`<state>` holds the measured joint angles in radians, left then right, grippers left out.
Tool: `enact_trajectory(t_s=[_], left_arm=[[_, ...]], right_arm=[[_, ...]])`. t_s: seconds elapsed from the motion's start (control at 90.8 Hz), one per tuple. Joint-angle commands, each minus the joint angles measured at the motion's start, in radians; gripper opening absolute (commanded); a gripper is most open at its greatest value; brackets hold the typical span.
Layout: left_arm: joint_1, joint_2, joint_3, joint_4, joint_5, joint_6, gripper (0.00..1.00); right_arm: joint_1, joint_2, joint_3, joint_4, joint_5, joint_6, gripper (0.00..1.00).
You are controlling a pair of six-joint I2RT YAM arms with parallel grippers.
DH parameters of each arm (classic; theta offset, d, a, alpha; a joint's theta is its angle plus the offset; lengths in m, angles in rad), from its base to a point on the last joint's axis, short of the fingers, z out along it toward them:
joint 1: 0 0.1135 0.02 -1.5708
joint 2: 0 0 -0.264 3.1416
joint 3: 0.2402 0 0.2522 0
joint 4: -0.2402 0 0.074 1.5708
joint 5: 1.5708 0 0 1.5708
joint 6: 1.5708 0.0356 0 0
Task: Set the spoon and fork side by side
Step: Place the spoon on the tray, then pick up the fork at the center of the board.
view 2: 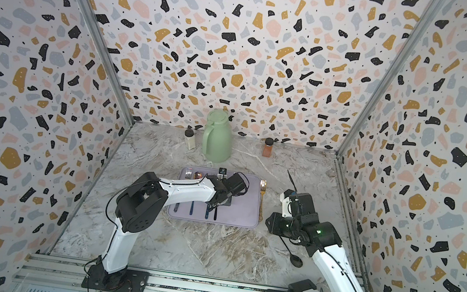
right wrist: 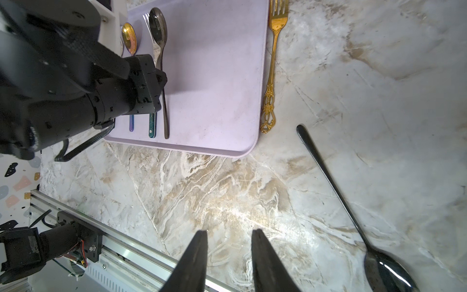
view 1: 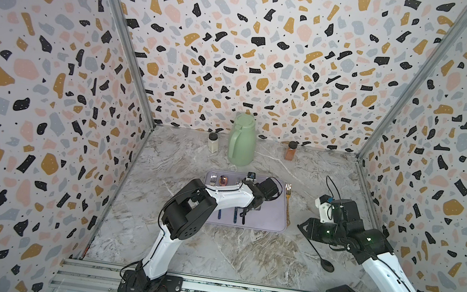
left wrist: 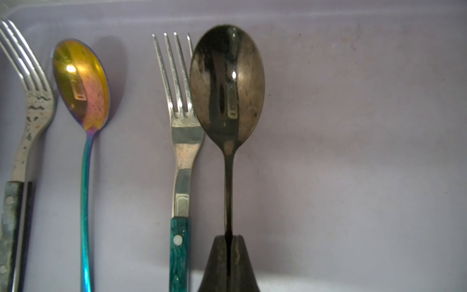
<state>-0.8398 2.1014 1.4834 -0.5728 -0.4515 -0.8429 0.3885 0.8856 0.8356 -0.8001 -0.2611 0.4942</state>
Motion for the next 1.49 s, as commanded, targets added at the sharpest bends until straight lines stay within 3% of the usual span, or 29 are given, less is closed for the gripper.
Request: enact_trajectory(t_s=[0.0,0.099,0.44,0.606,0.716,0.892,1.167,1.476], left_arm=[[0.007,0.034,0.016,-0.001,0.01,0.049,0.0],[0.007,0.038,0.024,0.002,0.017,0.068,0.0],[0.007,-0.11,0.006,-0.071,-0.034,0.094,0.27],[0.007,-0.229,-0.041,-0.087,-0.052,0.117,0.31],[0.007,-0.301,-0.077,-0.1,-0.063,0.133,0.31],[0.007,-0.438,-0.188,-0.045,0.017,0.204,0.32],[0.007,-0.66,-0.38,0.004,0.152,0.286,0.32],[0.007,-0.922,-0.539,0.042,0.195,0.301,0.33]], right_arm=[[0.003,0.002,-0.003,-0.004,-0.002,0.007,0.35],[0.003,0.004,-0.003,-0.004,-0.003,0.007,0.35],[0.003,0.005,-0.013,-0.004,0.008,0.019,0.36],[0.003,0.018,-0.046,-0.006,0.029,0.043,0.38],[0.003,0.047,-0.073,-0.007,0.082,0.048,0.46],[-0.015,0.182,-0.053,0.035,0.17,0.007,0.48],[-0.05,0.505,0.092,0.241,0.191,-0.08,0.34],[-0.056,0.79,0.288,0.271,0.208,-0.124,0.37]])
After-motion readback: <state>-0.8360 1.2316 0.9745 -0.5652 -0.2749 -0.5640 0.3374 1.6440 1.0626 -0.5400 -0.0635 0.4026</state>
